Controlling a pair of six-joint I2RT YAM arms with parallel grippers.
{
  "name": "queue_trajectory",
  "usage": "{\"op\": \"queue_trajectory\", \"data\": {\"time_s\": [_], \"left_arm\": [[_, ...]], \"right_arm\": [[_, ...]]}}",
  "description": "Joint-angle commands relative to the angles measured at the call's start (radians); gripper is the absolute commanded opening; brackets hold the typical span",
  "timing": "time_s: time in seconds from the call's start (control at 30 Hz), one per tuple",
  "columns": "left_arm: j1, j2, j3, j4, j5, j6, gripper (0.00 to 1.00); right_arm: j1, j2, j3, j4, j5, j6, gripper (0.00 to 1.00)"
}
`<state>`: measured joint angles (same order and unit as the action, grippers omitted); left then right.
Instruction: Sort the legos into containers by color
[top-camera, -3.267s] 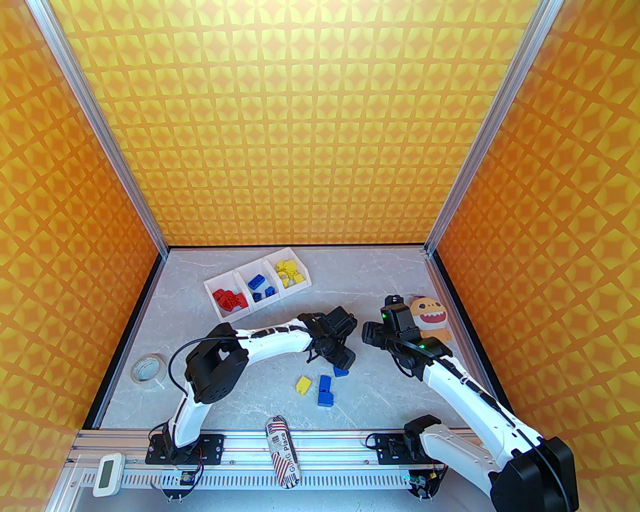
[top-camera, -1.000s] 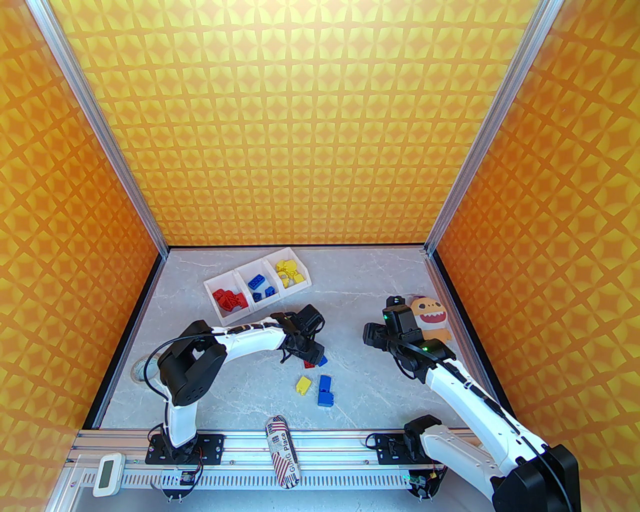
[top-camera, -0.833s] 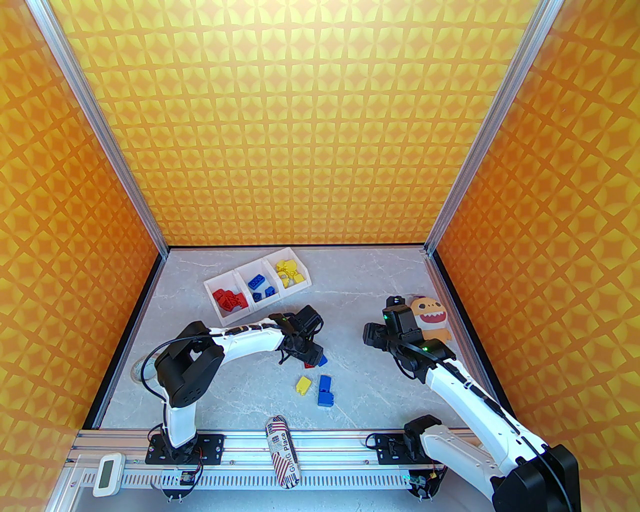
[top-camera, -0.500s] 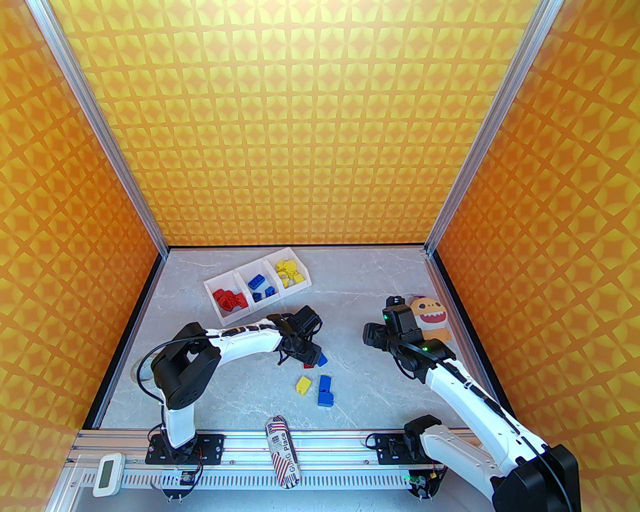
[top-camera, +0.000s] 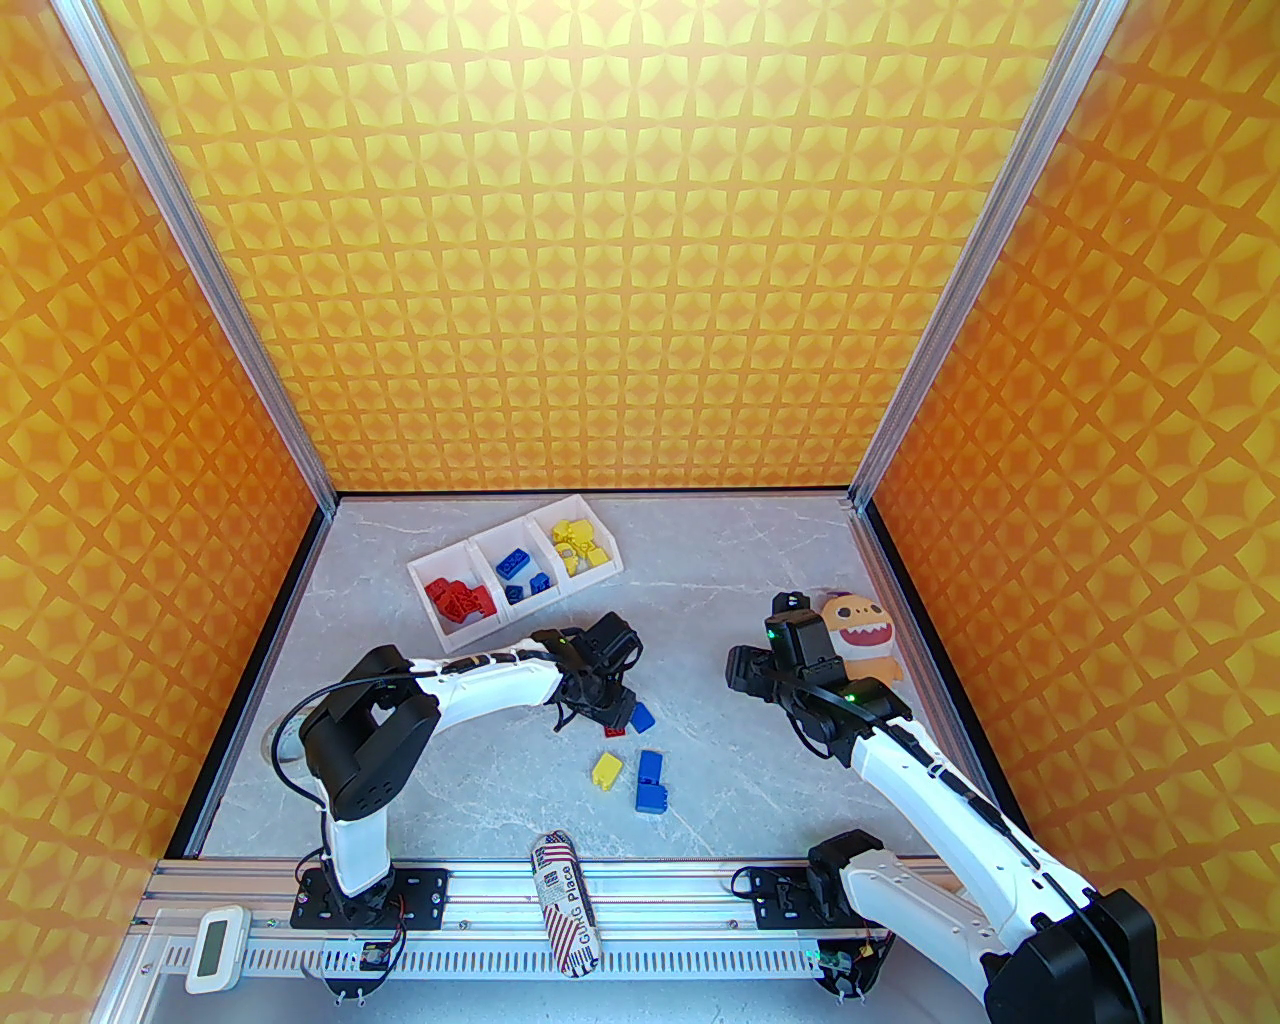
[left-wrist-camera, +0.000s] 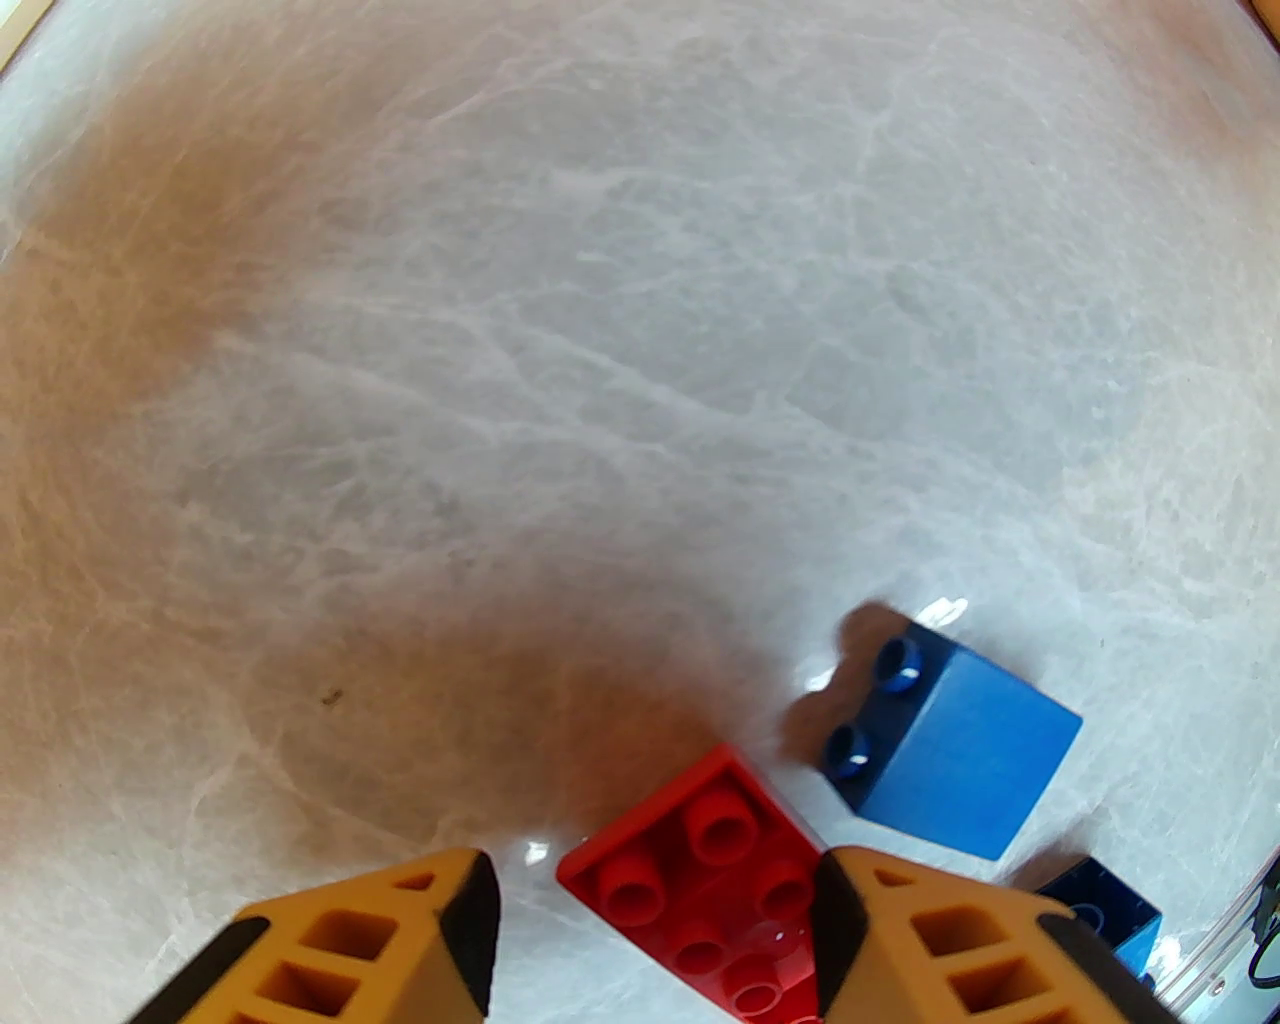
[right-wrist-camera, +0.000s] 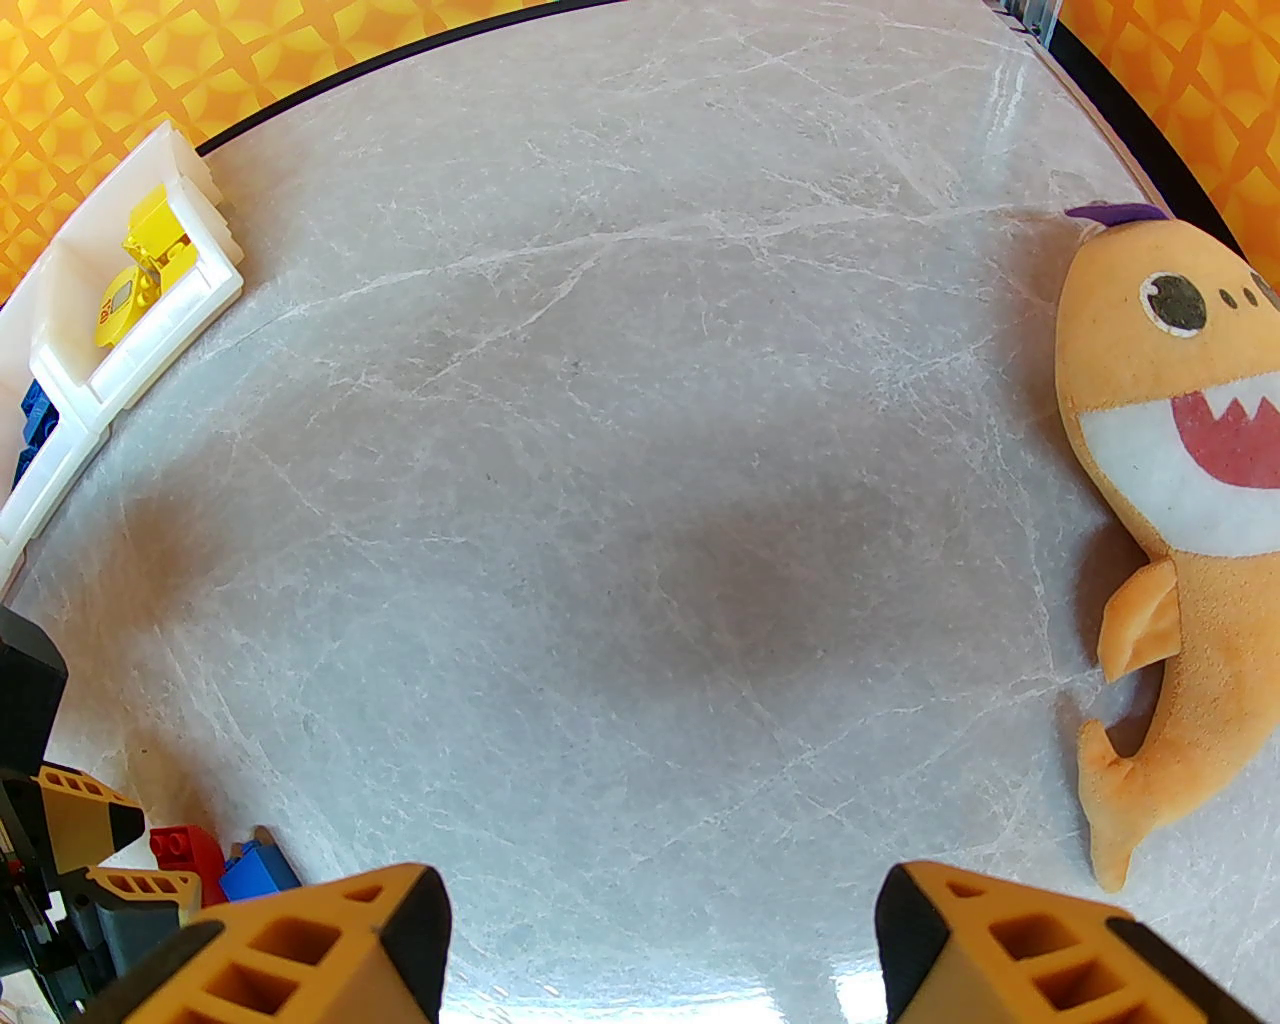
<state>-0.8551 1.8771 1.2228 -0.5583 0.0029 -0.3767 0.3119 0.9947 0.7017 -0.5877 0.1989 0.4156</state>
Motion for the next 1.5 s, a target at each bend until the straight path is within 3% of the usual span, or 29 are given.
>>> {"op": "queue_trajectory", "data": {"time_s": [0.0,0.13,0.33,0.53,0.9,1.27,1.47], "left_arm": [[0.057,-0.006,-0.042,-0.046,-0.026,0.043,0.54],[0.107,-0.02,-0.034,-0.06,-0.027,0.066,0.54],[0.102,-0.083,-0.024,-0.083,-0.026,0.055,0.73],[0.061,-0.11,-0.014,-0.098,-0.022,0.003,0.78],[0.057,-0.035,-0.015,-0.102,-0.022,-0.089,0.67],[0.056,0.03,-0.003,-0.068,0.005,-0.083,0.61],[0.056,0.043,0.0,-0.056,0.005,-0.07,0.51]], "right_arm": [[-0.004,-0.009,-0.005,0.0,-0.01,0.016,0.75],[-0.004,-0.009,-0.007,-0.001,-0.01,0.016,0.75],[-0.004,-0.018,-0.007,-0.008,-0.003,0.015,0.75],[-0.005,-0.014,-0.008,-0.008,-0.006,0.014,0.75],[-0.004,-0.015,0.001,-0.017,-0.006,0.008,0.75],[-0.004,-0.01,0.007,-0.023,0.002,0.002,0.75],[-0.005,-0.007,0.014,-0.024,0.006,0.0,0.75]]}}
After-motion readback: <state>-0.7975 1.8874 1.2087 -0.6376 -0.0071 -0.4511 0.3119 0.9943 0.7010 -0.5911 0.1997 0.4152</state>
